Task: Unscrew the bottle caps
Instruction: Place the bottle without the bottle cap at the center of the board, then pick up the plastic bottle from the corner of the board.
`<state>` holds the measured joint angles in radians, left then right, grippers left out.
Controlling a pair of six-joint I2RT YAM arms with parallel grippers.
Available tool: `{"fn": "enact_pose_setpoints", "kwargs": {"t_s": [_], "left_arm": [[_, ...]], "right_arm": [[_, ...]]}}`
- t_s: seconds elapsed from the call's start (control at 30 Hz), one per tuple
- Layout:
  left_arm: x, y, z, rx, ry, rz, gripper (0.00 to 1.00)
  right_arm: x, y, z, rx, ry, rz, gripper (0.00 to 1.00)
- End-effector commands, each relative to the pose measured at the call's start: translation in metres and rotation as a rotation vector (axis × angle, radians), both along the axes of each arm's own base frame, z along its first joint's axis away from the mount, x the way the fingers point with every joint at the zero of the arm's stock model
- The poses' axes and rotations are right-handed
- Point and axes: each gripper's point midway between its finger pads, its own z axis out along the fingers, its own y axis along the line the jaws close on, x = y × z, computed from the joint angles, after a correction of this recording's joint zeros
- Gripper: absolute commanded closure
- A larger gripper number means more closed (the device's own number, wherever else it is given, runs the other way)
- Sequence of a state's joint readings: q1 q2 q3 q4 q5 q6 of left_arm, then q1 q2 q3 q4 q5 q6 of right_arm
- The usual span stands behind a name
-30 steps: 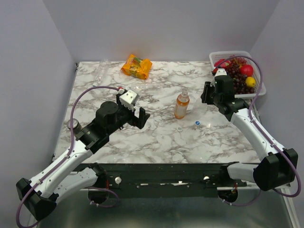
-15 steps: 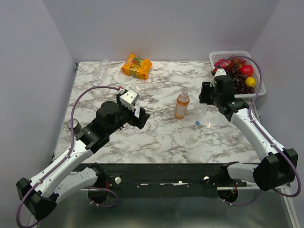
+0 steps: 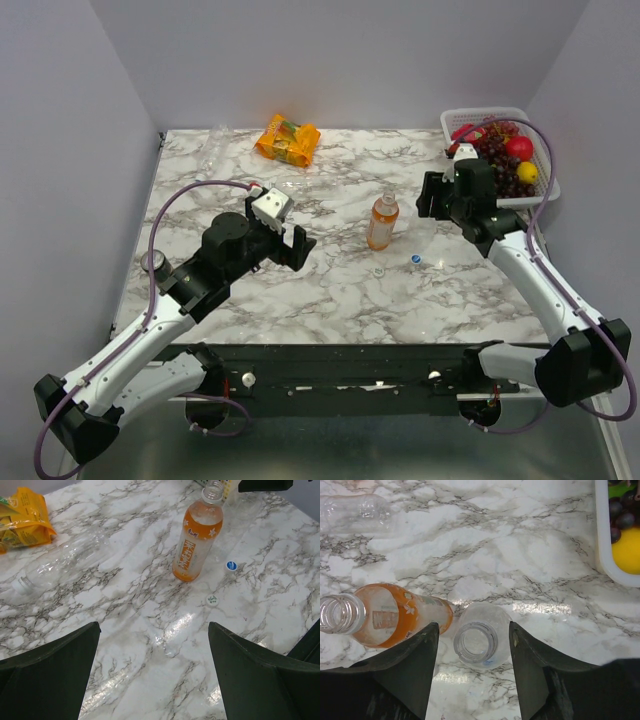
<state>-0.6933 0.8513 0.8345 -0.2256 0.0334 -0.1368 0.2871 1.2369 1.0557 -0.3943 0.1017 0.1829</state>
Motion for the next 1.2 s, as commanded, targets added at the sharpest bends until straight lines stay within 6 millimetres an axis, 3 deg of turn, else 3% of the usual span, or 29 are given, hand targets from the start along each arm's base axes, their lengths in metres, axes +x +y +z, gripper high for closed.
{"fn": "enact_pose_setpoints", "kwargs": {"t_s": [0.0,0.27,0.37,0.57,0.67,0.77,0.83,0.87,0.9,0.97,1.03,1.07,1.1,1.13,1.17], "left_arm": [[0.003,0.003,0.016,-0.017,-0.03,0.018,0.01],[0.006,0.004,0.014,-0.015,-0.025,0.033,0.01],[0.018,0.014,0.01,-0.018,-0.006,0.105,0.01],[0.051,0.036,-0.001,-0.095,0.098,0.273,0.01],[0.069,0.044,-0.005,-0.085,0.103,0.291,0.01],[0.089,0.045,0.006,-0.033,0.023,0.258,0.01],[0.105,0.036,0.002,0.101,-0.054,0.168,0.01],[0.114,0.031,0.015,0.141,-0.1,0.135,0.01],[0.125,0.028,-0.007,0.276,-0.102,0.074,0.01],[0.136,0.016,-0.009,0.339,-0.14,-0.02,0.01],[0.155,0.011,-0.031,0.428,-0.147,-0.062,0.01],[0.166,0.009,-0.02,0.441,-0.173,-0.06,0.01],[0.173,0.006,-0.043,0.486,-0.12,-0.091,0.01],[0.179,0.005,-0.049,0.543,-0.132,-0.128,0.01],[0.189,-0.001,-0.038,0.554,-0.153,-0.147,0.01]], "right_arm": [[-0.002,0.003,0.035,0.025,-0.093,0.017,0.34],[-0.02,-0.014,0.072,0.004,-0.196,-0.02,0.33],[-0.035,-0.012,0.096,0.039,-0.266,0.016,0.33],[-0.064,0.007,0.165,0.12,-0.437,0.166,0.33],[-0.074,0.014,0.181,0.146,-0.47,0.22,0.33],[-0.081,0.021,0.185,0.182,-0.487,0.254,0.33],[-0.082,0.026,0.179,0.211,-0.477,0.275,0.33],[-0.086,0.028,0.18,0.224,-0.486,0.285,0.33],[-0.086,0.03,0.171,0.233,-0.47,0.289,0.33],[-0.091,0.03,0.171,0.24,-0.478,0.299,0.33],[-0.1,0.027,0.171,0.231,-0.482,0.302,0.33],[-0.104,0.026,0.171,0.227,-0.481,0.305,0.33],[-0.112,0.023,0.176,0.217,-0.504,0.31,0.33],[-0.118,0.02,0.174,0.207,-0.492,0.31,0.33],[-0.122,0.016,0.175,0.198,-0.499,0.298,0.32]]}}
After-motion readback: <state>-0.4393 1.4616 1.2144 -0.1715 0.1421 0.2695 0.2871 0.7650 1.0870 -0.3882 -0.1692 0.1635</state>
